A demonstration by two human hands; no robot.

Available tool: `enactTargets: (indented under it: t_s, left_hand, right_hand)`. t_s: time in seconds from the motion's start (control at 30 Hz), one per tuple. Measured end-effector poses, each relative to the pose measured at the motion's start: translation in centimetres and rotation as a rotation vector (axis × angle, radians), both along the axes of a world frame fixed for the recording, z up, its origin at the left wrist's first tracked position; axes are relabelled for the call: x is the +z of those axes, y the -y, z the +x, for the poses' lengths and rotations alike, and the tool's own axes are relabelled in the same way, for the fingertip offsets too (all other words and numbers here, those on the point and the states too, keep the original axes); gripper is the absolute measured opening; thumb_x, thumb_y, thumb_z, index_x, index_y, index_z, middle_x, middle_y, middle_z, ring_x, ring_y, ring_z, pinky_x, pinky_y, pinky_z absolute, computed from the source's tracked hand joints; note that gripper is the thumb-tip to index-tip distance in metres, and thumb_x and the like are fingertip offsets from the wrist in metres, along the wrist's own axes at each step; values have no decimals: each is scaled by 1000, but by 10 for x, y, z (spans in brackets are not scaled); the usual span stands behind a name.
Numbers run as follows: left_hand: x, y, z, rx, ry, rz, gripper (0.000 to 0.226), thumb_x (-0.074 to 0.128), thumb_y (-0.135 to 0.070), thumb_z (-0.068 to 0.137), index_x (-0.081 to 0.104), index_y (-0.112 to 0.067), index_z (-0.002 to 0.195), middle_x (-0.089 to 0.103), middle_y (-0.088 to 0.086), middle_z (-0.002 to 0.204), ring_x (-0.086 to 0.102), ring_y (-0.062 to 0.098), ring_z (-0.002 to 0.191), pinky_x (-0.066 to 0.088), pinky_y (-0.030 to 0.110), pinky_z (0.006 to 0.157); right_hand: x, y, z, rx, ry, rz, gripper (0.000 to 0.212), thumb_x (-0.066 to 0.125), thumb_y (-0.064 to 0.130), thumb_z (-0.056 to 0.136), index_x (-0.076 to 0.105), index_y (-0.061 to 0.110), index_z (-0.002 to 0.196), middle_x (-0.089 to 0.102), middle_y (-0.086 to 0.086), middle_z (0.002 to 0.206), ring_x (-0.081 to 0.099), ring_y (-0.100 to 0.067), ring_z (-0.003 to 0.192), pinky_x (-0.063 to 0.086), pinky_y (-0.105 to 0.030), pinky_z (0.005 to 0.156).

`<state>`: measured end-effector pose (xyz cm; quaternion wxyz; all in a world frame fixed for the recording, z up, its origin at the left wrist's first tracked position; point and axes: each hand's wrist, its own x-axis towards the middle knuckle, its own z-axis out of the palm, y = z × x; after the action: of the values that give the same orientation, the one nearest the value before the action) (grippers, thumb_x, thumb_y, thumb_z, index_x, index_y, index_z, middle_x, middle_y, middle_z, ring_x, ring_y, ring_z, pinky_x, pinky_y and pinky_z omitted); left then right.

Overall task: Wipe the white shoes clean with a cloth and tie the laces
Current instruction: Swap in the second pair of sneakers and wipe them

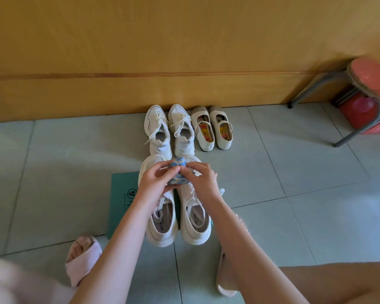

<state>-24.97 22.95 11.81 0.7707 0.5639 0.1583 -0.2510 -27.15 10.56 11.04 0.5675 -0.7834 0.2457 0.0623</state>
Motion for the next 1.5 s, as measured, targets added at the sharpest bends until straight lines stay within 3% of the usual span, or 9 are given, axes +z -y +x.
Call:
enactTargets:
  t_s: [0.13, 0.27, 0.37, 0.6, 0.73, 0.8, 0.97, 1.3, 1.5]
  left_hand:
    - [-7, -7, 5, 77, -36, 17, 18, 68, -9, 83, 61, -6, 99, 71, 12, 92, 71, 19, 78, 59, 26, 65]
    - [-12, -16, 16, 227, 12, 145, 13, 68, -8, 84, 59, -10, 93, 67, 7, 89, 67, 17, 75, 59, 27, 66]
    - [-20, -17, 25, 236, 73, 264, 17, 70, -15, 82, 60, -13, 96, 66, 8, 95, 67, 21, 86, 59, 35, 73]
    - [-35, -2, 48, 194, 188, 463, 19, 74, -25, 78, 61, -19, 90, 68, 6, 95, 67, 21, 89, 56, 46, 80]
    - [-41, 15, 62, 165, 261, 524, 22, 72, -22, 80, 61, -11, 96, 65, 3, 90, 61, 12, 76, 48, 11, 60]
    - [-47, 24, 69, 138, 308, 553, 21, 71, -21, 81, 60, -10, 95, 64, 2, 91, 60, 10, 77, 44, 7, 56]
    - [-54, 57, 80, 71, 417, 587, 19, 71, -20, 81, 61, -9, 93, 64, -1, 93, 59, 10, 83, 51, 23, 67]
    - [-71, 69, 62, -69, 581, 768, 17, 69, -32, 83, 67, -15, 81, 60, -7, 69, 56, 11, 65, 39, 23, 54]
    - [-70, 73, 44, 31, 581, 826, 16, 68, -26, 84, 71, -14, 94, 70, 0, 84, 58, 11, 70, 45, 23, 60]
  right_hand:
    - [-1, 3, 5, 4, 20, 71, 11, 60, 35, 89, 70, 32, 93, 57, 7, 110, 47, -19, 118, 41, -32, 101]
    - [-15, 6, -5, 36, -256, -340, 67, 57, 52, 85, 34, 26, 142, 37, -1, 142, 33, -26, 131, 34, -41, 104]
    - [-26, -5, -15, 166, -395, -530, 89, 61, 59, 78, 14, 26, 146, 26, 1, 148, 36, -26, 129, 41, -42, 95]
    - [-31, 6, -16, 166, -340, -624, 74, 64, 42, 81, 24, 33, 142, 40, 5, 140, 48, -20, 118, 41, -29, 73]
    - [-27, 23, -25, 149, -284, -514, 74, 65, 46, 82, 25, 40, 144, 42, 11, 142, 50, -13, 117, 36, -21, 64]
    - [-27, 31, -28, 125, -273, -424, 74, 66, 49, 80, 27, 43, 143, 43, 12, 142, 52, -12, 116, 37, -19, 60]
    - [-30, 48, -31, 84, -236, -274, 75, 71, 52, 74, 32, 50, 138, 53, 9, 133, 56, -12, 111, 52, -30, 75]
    - [-34, 63, -33, 68, -215, -156, 74, 75, 42, 74, 36, 50, 137, 59, 11, 111, 55, 8, 82, 41, -8, 52]
    - [-37, 66, -33, 63, -201, -141, 73, 77, 40, 73, 39, 49, 136, 62, 7, 111, 55, 11, 80, 42, -5, 50]
